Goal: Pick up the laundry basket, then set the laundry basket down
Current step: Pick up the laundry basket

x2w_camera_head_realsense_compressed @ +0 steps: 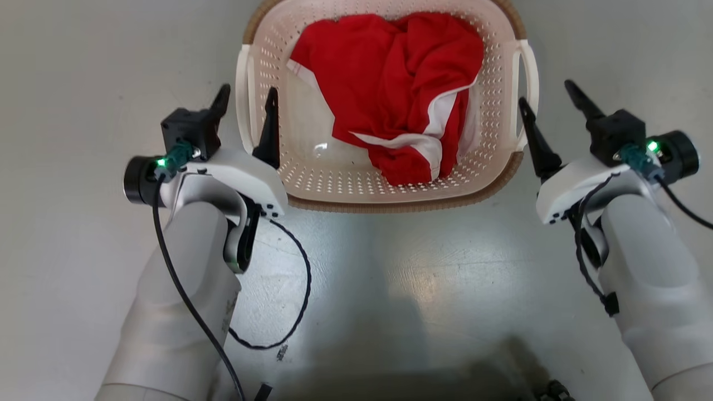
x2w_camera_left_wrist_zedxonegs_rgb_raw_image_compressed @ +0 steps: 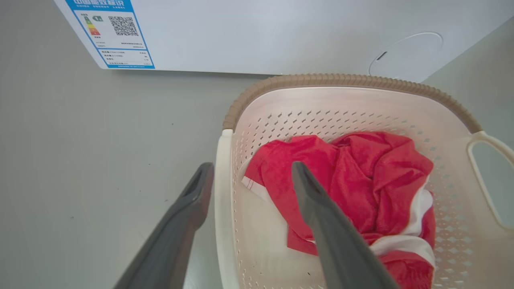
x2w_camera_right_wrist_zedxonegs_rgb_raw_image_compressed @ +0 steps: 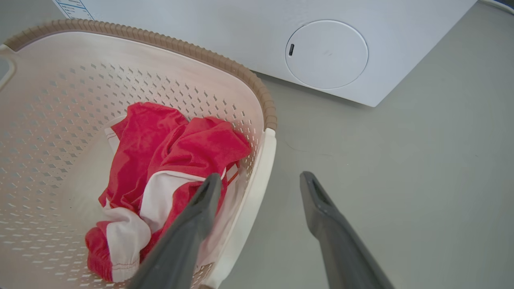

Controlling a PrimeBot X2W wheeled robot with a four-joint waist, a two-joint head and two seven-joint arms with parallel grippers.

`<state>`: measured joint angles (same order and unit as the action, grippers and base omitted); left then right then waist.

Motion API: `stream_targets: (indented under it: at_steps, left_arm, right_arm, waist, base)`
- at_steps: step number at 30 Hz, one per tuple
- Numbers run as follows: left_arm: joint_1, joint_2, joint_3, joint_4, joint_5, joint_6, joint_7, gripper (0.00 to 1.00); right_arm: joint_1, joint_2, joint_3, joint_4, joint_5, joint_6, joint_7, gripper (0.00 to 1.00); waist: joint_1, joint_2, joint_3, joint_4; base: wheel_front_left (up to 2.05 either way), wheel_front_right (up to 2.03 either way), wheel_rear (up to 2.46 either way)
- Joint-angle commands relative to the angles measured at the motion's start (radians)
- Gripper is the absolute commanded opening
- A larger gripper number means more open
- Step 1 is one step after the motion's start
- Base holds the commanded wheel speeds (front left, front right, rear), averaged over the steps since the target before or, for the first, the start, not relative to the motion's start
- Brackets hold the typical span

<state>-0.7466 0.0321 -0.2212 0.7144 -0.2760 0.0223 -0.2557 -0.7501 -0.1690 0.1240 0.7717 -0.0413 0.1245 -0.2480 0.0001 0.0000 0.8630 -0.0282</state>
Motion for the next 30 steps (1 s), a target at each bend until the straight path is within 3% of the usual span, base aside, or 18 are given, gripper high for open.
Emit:
stream_targets:
  at_steps: [1, 18, 30]
  left_arm:
    - [-0.004, 0.018, 0.028, -0.011, 0.017, 0.012, -0.006, 1.0]
    - [-0.084, 0.018, 0.051, 0.011, 0.057, 0.013, -0.006, 1.0]
    - [-0.148, 0.018, 0.039, 0.108, 0.085, 0.0, -0.006, 1.0]
  right_arm:
    - [0.009, 0.002, 0.009, -0.021, -0.001, 0.006, -0.014, 1.0]
    - [-0.045, 0.004, -0.012, -0.023, -0.01, 0.006, -0.014, 1.0]
    - [-0.125, 0.052, 0.026, 0.12, 0.016, 0.006, -0.014, 1.0]
  waist:
    - [-0.0001, 0.0, 0.016, -0.002]
    - [-0.0001, 0.0, 0.126, 0.007]
    - [-0.0001, 0.0, 0.147, 0.004]
  base:
    - [0.0, 0.0, 0.0]
    - [0.0, 0.0, 0.0]
    - [0.0, 0.0, 0.0]
